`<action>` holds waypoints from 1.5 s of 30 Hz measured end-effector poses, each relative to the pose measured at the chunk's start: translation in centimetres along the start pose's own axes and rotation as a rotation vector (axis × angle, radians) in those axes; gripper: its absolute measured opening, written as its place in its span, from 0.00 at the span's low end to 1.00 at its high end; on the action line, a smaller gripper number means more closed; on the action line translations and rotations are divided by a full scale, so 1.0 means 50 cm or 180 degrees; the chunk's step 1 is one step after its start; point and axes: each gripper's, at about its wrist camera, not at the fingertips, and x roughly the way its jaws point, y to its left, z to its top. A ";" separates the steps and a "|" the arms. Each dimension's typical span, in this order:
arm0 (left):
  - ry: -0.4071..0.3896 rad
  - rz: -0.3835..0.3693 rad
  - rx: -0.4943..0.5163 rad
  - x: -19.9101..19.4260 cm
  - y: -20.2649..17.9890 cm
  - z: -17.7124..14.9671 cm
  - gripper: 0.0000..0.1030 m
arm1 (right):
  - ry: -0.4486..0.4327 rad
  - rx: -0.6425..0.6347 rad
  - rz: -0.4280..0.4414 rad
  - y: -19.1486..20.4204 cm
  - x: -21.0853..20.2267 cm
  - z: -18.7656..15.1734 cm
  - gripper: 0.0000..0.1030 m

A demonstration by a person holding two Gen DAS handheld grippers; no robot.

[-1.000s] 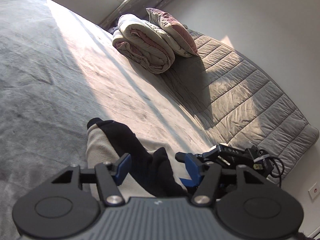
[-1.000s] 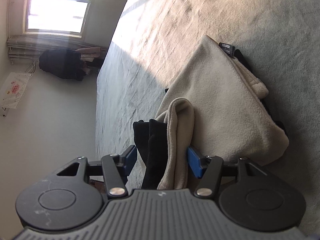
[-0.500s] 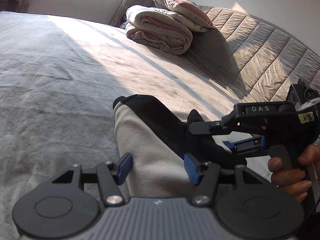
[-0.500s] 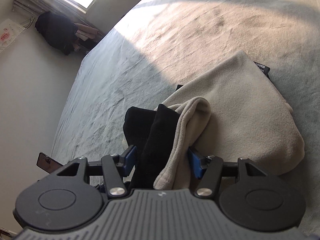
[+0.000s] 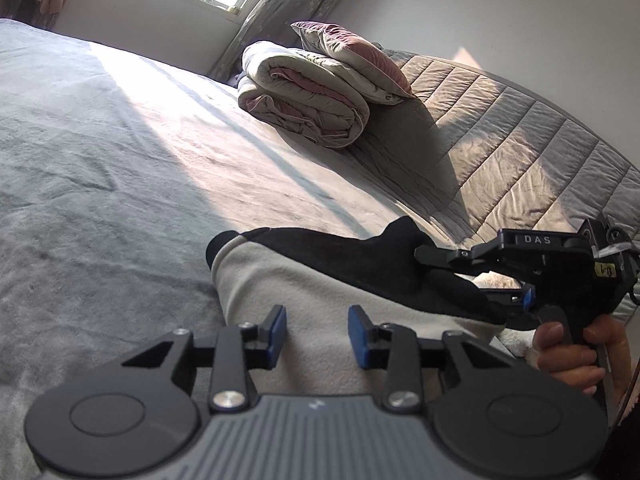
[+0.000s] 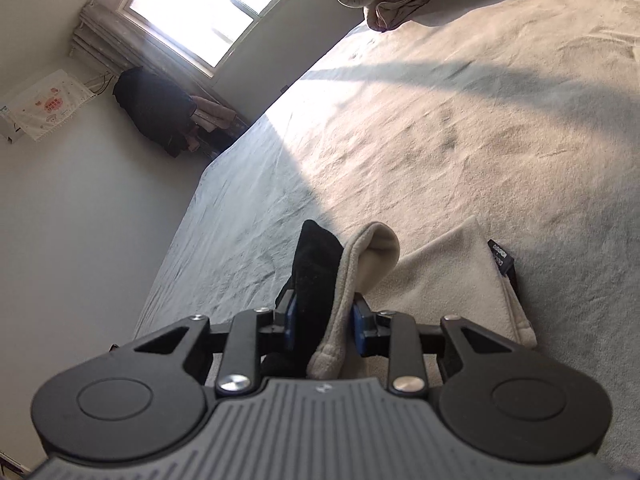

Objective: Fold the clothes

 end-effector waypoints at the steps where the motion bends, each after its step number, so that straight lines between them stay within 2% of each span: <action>1: 0.0006 0.0001 0.0037 0.004 -0.006 -0.002 0.34 | -0.0011 0.0033 0.0002 -0.009 0.000 0.004 0.30; 4: 0.0026 0.0006 0.0150 0.017 -0.021 -0.009 0.34 | -0.0078 0.0127 -0.0009 -0.039 -0.029 0.017 0.29; 5: 0.0038 0.0016 0.0186 0.020 -0.024 -0.012 0.34 | -0.0111 0.0159 -0.0007 -0.048 -0.045 0.020 0.26; 6: 0.0049 0.0023 0.0209 0.023 -0.025 -0.015 0.34 | -0.0154 0.0194 0.0000 -0.060 -0.057 0.025 0.13; 7: 0.0059 0.0030 0.0232 0.027 -0.027 -0.018 0.34 | -0.0205 0.0235 0.0010 -0.073 -0.066 0.030 0.10; 9: 0.0079 0.0047 0.0284 0.035 -0.031 -0.025 0.34 | -0.0262 0.0317 -0.0023 -0.095 -0.080 0.036 0.11; 11: 0.0094 0.0069 0.0347 0.043 -0.036 -0.030 0.35 | -0.0254 0.0382 0.0004 -0.106 -0.089 0.034 0.17; 14: 0.0088 0.0079 0.0373 0.049 -0.039 -0.034 0.39 | -0.0188 0.0439 0.0121 -0.112 -0.096 0.028 0.19; 16: 0.0088 0.0078 0.0386 0.050 -0.039 -0.034 0.40 | -0.0110 0.0346 0.0148 -0.097 -0.089 0.023 0.41; 17: 0.0089 0.0079 0.0395 0.049 -0.039 -0.035 0.40 | -0.0087 0.0267 0.0132 -0.087 -0.084 0.018 0.61; 20: 0.0091 0.0085 0.0420 0.046 -0.039 -0.036 0.40 | 0.0032 -0.0029 -0.0015 -0.054 -0.058 0.007 0.63; 25: 0.0086 0.0088 0.0430 0.044 -0.041 -0.036 0.40 | 0.0254 -0.0648 -0.0504 -0.007 0.013 -0.029 0.63; 26: 0.0085 0.0087 0.0432 0.044 -0.041 -0.036 0.40 | 0.0271 -0.0824 -0.0596 0.004 0.024 -0.039 0.63; 28: 0.0081 0.0080 0.0435 0.043 -0.040 -0.035 0.41 | 0.0254 -0.1159 -0.0756 0.022 0.037 -0.057 0.53; 29: 0.0076 0.0075 0.0435 0.041 -0.040 -0.034 0.41 | 0.0237 -0.1277 -0.0804 0.027 0.041 -0.064 0.43; 30: 0.0066 0.0073 0.0432 0.039 -0.039 -0.032 0.41 | 0.0209 -0.1317 -0.0804 0.027 0.041 -0.067 0.36; 33: -0.0039 0.0147 0.0390 0.027 -0.034 -0.023 0.40 | 0.0115 -0.1327 -0.0775 0.027 0.031 -0.066 0.28; 36: -0.0167 0.0289 0.0269 0.017 -0.020 -0.015 0.39 | 0.0015 -0.1324 -0.0731 0.038 0.012 -0.057 0.27; 39: -0.0210 0.0333 0.0114 0.018 -0.005 -0.010 0.38 | -0.0103 -0.1336 -0.0630 0.051 -0.011 -0.047 0.26; 45: -0.0202 0.0245 0.0157 0.024 -0.018 -0.012 0.38 | -0.0171 -0.1208 -0.0616 0.026 -0.030 -0.023 0.26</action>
